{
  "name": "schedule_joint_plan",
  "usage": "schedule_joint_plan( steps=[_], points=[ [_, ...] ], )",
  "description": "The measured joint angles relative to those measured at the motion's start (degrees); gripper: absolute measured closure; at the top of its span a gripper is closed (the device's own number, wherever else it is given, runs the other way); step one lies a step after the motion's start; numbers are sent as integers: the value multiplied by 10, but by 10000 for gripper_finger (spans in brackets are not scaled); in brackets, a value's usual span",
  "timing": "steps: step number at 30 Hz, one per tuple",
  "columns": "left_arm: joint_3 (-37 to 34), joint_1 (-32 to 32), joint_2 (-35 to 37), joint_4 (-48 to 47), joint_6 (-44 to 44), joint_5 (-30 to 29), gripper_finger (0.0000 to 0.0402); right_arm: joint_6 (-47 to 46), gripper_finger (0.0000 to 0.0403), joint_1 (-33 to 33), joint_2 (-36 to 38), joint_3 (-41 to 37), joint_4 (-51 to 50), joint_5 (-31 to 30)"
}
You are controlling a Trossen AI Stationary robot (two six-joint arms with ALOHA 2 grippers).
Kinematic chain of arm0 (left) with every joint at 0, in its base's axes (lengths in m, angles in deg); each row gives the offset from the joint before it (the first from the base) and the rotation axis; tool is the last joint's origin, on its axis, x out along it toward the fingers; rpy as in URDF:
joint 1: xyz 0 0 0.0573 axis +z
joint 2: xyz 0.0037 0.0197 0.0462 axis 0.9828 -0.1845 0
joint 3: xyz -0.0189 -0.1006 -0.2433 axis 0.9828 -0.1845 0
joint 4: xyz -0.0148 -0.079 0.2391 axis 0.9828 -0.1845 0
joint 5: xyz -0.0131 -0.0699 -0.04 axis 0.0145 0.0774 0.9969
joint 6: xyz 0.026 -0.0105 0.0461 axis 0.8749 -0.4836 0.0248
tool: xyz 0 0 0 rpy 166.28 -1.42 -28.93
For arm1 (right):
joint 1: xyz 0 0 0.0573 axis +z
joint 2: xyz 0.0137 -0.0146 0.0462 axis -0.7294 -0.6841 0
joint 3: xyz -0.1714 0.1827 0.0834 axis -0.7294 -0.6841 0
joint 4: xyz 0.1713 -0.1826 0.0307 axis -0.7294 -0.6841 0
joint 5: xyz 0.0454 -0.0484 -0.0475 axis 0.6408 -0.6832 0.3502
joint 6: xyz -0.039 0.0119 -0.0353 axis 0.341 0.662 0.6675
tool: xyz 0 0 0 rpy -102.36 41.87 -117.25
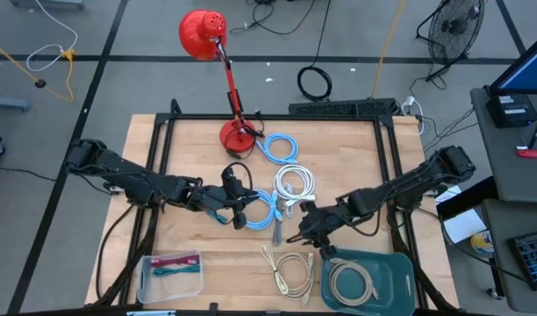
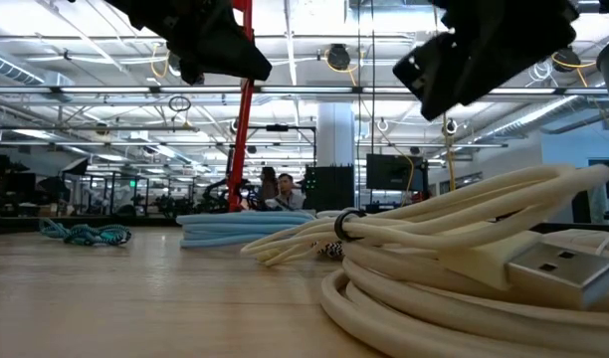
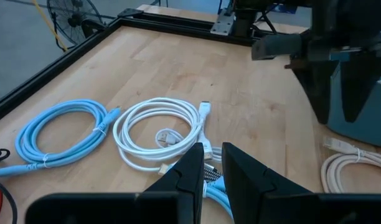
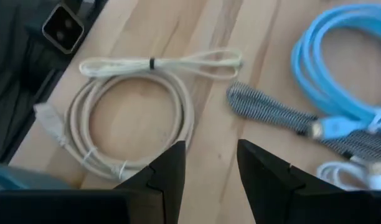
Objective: Pick & Place USB Port
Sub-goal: Put the brown charger cable into the blue bin
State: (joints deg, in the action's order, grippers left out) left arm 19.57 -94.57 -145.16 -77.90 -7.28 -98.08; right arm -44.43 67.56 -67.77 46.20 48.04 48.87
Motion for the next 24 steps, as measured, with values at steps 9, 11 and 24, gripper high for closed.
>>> schedule_joint_plan(
  steps=[9, 11, 24],
  points=[
    [0, 0, 0, 1, 0, 0, 341, 20, 263, -5, -30, 42, 5, -13],
    [0, 0, 0, 0, 0, 0, 341, 24, 263, -3, -50, 54, -7, -10],
    [0, -3, 0, -3, 0, 10, 341, 38, 263, 0, -189, 137, -80, 8]
  ],
)
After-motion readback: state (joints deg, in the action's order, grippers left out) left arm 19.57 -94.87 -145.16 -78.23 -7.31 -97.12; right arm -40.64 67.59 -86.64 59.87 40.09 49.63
